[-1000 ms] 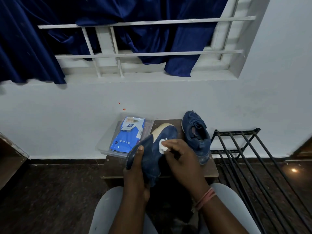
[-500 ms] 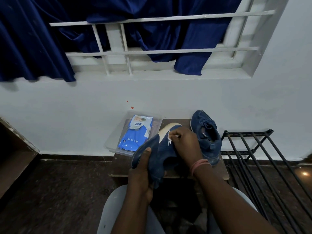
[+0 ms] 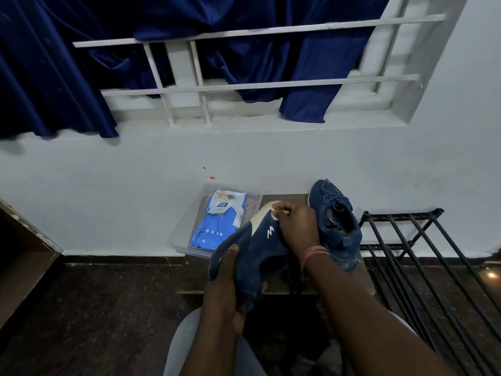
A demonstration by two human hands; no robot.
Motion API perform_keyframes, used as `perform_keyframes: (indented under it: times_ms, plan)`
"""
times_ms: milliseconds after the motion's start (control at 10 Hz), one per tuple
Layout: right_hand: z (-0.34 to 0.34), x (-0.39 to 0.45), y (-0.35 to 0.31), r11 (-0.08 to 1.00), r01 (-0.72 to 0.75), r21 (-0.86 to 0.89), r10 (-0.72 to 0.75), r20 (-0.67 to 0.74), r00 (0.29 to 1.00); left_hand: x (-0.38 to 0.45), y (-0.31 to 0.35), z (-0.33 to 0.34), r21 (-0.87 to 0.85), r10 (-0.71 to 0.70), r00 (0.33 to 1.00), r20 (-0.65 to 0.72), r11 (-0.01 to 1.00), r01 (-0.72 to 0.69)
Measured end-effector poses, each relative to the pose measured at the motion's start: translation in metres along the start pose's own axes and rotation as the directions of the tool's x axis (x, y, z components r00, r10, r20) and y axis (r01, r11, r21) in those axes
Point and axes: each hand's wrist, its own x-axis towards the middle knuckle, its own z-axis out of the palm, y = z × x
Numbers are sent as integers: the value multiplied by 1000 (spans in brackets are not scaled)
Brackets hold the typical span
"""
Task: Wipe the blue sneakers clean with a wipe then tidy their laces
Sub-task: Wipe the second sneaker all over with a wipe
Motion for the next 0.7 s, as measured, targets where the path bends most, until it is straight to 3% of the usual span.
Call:
perform_keyframes:
  times_ms: [100,200,300,400,500,600,700]
  plan:
    - [1,5,2,998,4,-60,-5,-7,1000,5,-4,-6,-12,-14,999,50,1000,14]
    - [2,-19,9,977,193,-90,-186,73,980,1,0,-3,-6,8,1000,27,1000,-8]
    - [6,-35,13,969,245,-21,-240,134,962,6,5,1,-4,-4,1000,-5,1000,4]
    - [15,-16,16,976,208,-58,-206,40,978,9,11,13,-206,-57,980,-189,978,17]
    - [17,9,17,995,32,-95,-36,-45,998,17,23,21,-249,-37,938,-344,967,-53]
    - [11,7,12,993,14,-119,-18,-30,999,-11,16,15,-161,-120,975,-189,983,90]
    - [6,-29,3,991,133,-29,-129,112,985,0,7,6,-64,-54,999,-4,997,53]
